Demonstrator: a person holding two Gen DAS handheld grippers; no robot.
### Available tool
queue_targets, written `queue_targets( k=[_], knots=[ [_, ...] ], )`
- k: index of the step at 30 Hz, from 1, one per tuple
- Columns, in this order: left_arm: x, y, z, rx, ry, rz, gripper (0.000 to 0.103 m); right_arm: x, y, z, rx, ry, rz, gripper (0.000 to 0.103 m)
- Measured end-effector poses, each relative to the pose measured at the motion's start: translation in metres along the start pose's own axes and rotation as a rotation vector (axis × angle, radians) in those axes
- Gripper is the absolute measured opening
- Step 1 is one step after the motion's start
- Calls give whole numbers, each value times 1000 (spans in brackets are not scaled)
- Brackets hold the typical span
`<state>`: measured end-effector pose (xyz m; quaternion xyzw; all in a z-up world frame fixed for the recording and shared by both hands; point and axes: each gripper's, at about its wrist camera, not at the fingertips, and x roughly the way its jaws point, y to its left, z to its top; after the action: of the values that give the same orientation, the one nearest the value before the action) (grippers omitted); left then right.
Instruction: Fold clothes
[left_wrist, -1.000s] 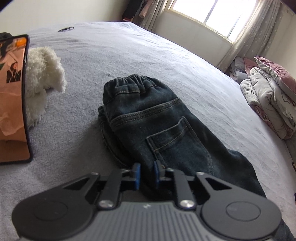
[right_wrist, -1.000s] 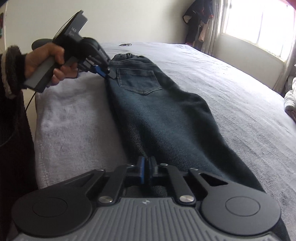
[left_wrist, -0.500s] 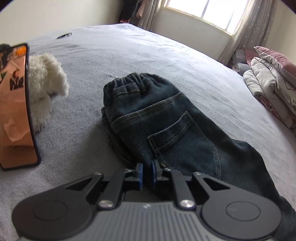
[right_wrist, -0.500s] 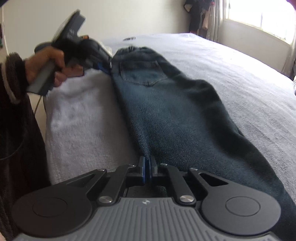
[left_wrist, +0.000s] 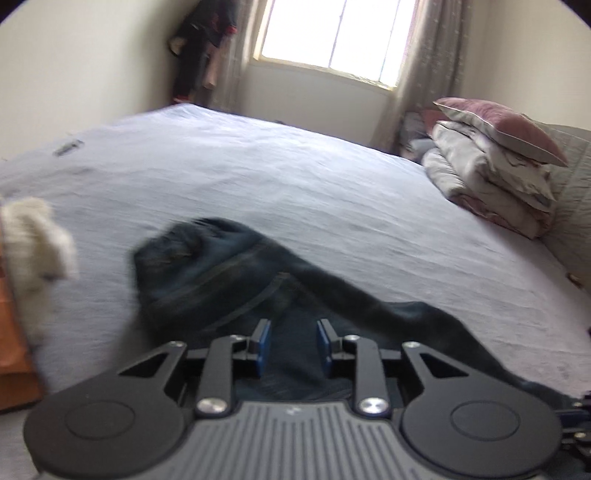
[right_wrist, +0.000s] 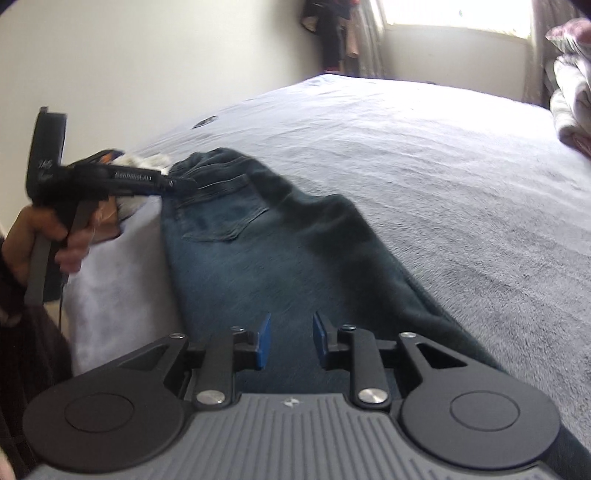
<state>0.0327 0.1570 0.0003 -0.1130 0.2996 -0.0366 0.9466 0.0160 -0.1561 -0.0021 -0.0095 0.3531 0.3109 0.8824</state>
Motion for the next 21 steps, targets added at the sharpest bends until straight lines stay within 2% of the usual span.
queue_targets(
  k=[4, 6, 8, 12, 14, 19, 21],
  knots=[
    [25, -22, 6, 35, 5, -60, 30, 13, -11, 15, 48, -18, -1, 30],
    [34, -30, 9, 60, 1, -86, 36, 16, -19, 22, 68, -35, -5, 35],
    [43, -36, 9, 63, 3, -109, 36, 19, -28, 29, 89, -59, -12, 40],
    [61, -42, 7, 48, 12, -149, 36, 32, -50, 39, 132, -78, -17, 42],
    [71, -46, 6, 63, 15, -147, 36, 39, -62, 43, 146, -64, -5, 43],
    [91, -44, 0, 128, 41, -44, 36, 66, -79, 39, 151, 8, 38, 47],
    [96, -40, -4, 137, 55, -35, 36, 74, -82, 36, 140, 31, 65, 47]
  ],
)
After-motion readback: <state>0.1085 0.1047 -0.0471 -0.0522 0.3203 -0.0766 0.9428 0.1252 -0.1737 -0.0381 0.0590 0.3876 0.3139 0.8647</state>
